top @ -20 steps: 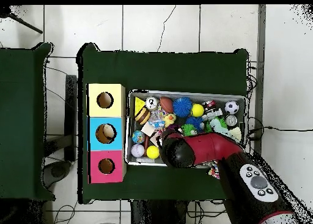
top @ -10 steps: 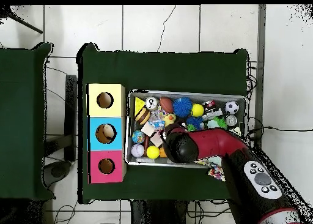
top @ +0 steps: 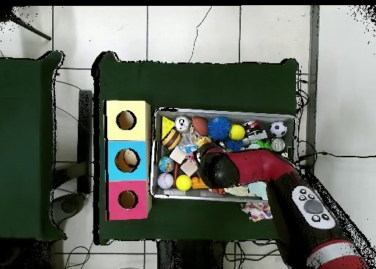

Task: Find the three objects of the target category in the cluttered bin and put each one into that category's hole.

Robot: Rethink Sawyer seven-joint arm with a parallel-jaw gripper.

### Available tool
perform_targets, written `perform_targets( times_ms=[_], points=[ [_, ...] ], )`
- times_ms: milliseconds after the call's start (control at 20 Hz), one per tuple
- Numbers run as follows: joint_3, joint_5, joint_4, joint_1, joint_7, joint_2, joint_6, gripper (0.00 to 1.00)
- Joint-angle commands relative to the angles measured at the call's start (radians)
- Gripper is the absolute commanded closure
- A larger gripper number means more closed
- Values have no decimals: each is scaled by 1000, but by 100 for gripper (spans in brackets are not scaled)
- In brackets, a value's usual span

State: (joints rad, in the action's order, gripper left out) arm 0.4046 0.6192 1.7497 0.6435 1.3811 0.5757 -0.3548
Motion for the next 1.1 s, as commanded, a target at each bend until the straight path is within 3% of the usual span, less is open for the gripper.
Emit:
perform_targets(
  times_ms=[50,600,1100],
  points=[
    [-25,49,-146,-58,97,-146,85,0],
    [-82,34,-175,-89,90,-217,69,0],
    [-140,78,-84,-66,61,-176,72,0]
  ],
)
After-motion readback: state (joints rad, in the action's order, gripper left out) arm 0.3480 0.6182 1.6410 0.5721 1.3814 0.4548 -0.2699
